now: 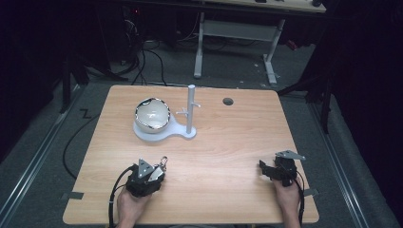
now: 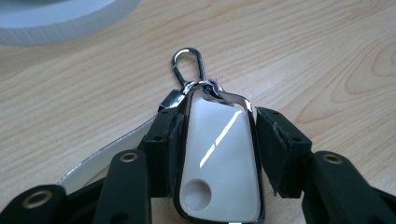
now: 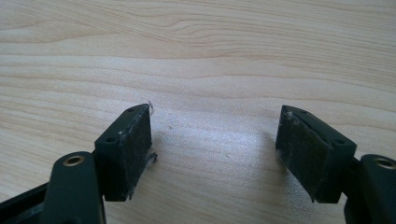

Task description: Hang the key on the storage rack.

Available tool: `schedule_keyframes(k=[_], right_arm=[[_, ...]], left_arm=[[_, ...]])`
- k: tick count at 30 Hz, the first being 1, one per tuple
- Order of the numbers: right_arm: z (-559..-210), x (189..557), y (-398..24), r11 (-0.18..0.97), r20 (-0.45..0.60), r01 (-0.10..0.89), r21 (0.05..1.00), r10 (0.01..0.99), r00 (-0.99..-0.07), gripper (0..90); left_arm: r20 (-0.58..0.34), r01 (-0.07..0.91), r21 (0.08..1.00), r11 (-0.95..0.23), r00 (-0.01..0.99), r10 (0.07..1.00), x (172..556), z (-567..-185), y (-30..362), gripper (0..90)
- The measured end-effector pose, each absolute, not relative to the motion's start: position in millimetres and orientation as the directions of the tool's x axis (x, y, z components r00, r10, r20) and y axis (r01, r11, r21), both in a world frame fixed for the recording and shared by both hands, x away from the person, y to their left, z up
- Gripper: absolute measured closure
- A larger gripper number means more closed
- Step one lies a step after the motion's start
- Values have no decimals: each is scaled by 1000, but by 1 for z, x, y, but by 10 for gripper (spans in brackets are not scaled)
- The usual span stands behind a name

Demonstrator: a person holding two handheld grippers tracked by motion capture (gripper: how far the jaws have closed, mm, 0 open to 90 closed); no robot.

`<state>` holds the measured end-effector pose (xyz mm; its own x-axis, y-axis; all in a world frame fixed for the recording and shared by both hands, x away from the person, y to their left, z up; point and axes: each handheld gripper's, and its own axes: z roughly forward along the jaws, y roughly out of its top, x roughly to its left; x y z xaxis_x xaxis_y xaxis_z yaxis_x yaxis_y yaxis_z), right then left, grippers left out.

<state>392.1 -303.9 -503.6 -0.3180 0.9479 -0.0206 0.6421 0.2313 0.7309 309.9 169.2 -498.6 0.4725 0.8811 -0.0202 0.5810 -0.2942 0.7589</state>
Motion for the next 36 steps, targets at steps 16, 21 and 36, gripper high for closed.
schedule_keyframes(k=[16, 21, 36], right_arm=[[-504, 392, -304, 231, -20, 642, 731, 948, -318, 271], [-504, 392, -304, 231, -20, 642, 731, 948, -318, 271], [-504, 392, -304, 230, -19, 643, 730, 948, -318, 270]], left_arm=[[-78, 521, 823, -228, 500, 862, 313, -464, 175, 518], [-87, 507, 835, -214, 505, 858, 315, -455, 176, 519], [-105, 454, 874, -174, 527, 843, 334, -421, 177, 519]])
